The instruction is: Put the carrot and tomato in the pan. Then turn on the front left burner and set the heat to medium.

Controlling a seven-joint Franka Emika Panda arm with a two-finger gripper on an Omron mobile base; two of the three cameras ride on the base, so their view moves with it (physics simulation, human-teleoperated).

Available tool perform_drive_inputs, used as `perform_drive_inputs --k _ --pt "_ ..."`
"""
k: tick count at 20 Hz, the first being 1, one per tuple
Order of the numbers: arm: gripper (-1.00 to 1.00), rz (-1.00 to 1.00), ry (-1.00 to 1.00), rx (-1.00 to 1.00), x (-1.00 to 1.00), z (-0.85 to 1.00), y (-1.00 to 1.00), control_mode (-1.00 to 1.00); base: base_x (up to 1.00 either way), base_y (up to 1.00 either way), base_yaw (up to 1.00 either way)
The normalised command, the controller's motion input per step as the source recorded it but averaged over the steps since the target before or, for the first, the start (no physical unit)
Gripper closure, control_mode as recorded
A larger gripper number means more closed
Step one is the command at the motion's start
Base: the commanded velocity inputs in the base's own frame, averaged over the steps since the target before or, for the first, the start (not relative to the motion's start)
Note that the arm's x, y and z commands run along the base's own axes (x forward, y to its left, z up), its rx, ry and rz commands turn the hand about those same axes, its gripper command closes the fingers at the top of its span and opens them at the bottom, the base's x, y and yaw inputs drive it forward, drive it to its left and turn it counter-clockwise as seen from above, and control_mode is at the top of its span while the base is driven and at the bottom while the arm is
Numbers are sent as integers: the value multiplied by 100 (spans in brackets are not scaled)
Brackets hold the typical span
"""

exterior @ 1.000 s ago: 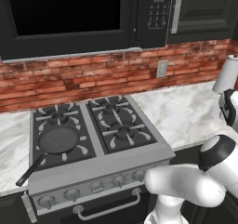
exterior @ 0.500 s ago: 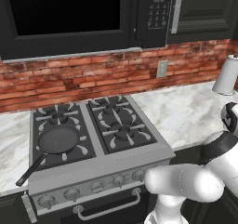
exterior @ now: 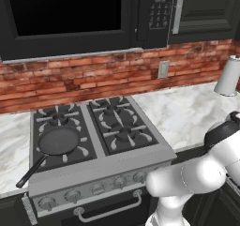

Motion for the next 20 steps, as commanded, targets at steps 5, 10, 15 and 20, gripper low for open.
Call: perform_drive_inputs --k 5,10,15,20 --pt "-100 -7 0 0 9 -8 -15 -100 0 0 0" --pt "-100 -4 -2 2 28 -5 -10 -100 0 0 0" --pt "-100 -1 0 6 2 -22 -8 -100 0 0 0" --pt "-100 0 -1 7 0 -30 -15 -100 0 0 0"
